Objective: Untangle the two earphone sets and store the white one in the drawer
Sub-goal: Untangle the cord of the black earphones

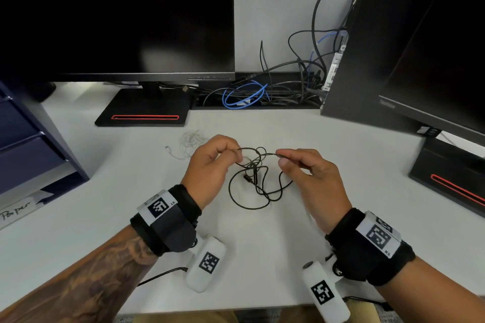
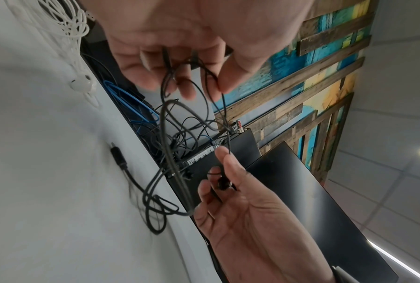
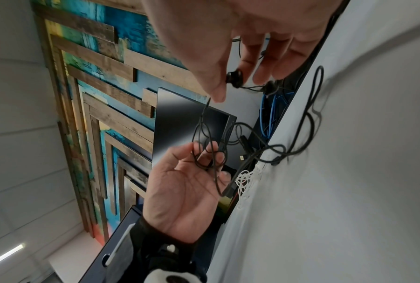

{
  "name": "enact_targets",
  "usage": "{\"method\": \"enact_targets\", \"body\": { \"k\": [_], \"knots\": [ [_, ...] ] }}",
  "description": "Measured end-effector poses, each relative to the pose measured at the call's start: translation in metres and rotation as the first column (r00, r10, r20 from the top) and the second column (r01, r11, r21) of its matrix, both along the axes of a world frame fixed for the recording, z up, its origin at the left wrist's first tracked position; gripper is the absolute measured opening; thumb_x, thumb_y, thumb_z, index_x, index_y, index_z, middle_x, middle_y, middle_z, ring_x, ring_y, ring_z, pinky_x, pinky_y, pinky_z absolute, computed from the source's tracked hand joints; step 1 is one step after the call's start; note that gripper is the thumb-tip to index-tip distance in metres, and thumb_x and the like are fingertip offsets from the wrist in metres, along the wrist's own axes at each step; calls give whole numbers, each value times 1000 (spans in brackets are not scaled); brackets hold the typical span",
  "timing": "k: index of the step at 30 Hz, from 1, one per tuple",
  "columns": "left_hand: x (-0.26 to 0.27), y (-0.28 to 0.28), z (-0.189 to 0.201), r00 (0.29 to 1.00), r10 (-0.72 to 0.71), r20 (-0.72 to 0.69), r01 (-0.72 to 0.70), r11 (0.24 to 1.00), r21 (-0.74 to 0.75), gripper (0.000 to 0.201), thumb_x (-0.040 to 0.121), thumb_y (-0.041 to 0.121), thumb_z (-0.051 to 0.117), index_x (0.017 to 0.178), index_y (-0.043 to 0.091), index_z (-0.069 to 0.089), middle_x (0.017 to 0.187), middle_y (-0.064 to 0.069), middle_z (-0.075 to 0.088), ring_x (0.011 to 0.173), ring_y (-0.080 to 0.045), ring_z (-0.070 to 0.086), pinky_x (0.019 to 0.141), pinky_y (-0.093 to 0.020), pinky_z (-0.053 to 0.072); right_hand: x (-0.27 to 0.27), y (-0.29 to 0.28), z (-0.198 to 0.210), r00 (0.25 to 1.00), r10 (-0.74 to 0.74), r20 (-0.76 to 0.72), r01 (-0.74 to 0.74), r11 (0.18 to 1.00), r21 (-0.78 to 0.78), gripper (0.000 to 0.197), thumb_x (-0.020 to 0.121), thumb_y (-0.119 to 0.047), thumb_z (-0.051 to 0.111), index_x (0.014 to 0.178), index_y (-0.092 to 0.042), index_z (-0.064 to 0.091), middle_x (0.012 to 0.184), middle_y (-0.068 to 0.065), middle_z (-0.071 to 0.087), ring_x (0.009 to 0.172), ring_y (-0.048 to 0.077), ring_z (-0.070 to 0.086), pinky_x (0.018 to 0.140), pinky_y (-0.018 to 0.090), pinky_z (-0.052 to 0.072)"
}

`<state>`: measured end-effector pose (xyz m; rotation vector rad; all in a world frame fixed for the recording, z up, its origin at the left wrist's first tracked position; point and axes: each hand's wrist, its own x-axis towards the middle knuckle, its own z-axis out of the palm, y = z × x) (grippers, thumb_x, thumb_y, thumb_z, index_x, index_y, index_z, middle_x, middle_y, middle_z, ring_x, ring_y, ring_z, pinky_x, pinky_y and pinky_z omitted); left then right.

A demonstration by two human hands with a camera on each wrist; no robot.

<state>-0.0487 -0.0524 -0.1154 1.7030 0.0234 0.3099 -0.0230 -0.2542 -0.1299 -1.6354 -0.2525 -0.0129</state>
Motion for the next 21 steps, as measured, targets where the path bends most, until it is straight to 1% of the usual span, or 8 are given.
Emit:
{"method": "enact_targets", "body": {
  "k": [5,7,10,12,13,15,18,21],
  "knots": [
    [3,2,-1,983,182,28,-183,983,32,21,91,0,53,76,9,65,92,6,61,82,0,55,71,-19,39,0,0,-1,999,21,-40,-21,1000,4,15,95,-21,69,104,-29,79,108,-9,76,107,9,67,94,23,47],
    [3,2,-1,974,225,9,-225,974,-2,24,92,0,51,75,11,63,88,4,61,80,-2,56,67,-16,40,1,0,-2,999,-9,-33,9,1000,2,15,96,-22,68,103,-29,79,109,-10,75,105,6,66,92,22,46],
    [4,1,2,970,237,-49,-240,968,-68,29,92,-2,45,66,9,56,76,-9,60,70,-12,55,57,-12,41,4,-1,1,995,-69,-70,75,994,74,16,96,-14,66,98,-25,77,98,-7,75,94,8,66,86,25,49],
    [4,0,3,970,223,-99,-233,967,-105,33,94,1,45,62,7,52,67,-11,56,59,-16,53,51,-15,42,6,-1,3,991,-89,-104,103,985,136,16,97,-8,63,96,-19,75,88,-1,71,85,15,67,82,28,53],
    [3,-1,3,967,222,-125,-236,966,-107,35,95,5,47,61,6,53,63,-9,55,54,-16,51,50,-18,42,6,-1,5,988,-93,-123,113,979,167,16,98,-6,60,96,-16,73,80,1,66,75,15,64,76,27,53],
    [4,0,2,958,233,-166,-250,964,-88,40,96,11,52,57,7,54,56,-5,53,48,-16,48,49,-21,42,6,-1,6,982,-118,-146,145,972,187,17,99,-6,56,95,-14,70,67,-4,51,59,12,48,61,23,48],
    [5,3,0,943,259,-208,-283,954,-100,47,96,15,57,50,12,52,53,-4,51,48,-16,44,51,-25,42,5,-3,6,974,-187,-125,205,968,148,14,101,-16,59,99,-21,72,66,-12,48,60,9,43,64,22,50],
    [7,6,0,935,275,-224,-303,948,-100,41,93,17,62,57,1,52,55,-7,49,51,-20,42,58,-31,40,10,-7,8,961,-260,-91,274,937,215,15,102,-16,57,101,-22,70,76,-7,55,69,13,49,68,24,47]
  ]
}}
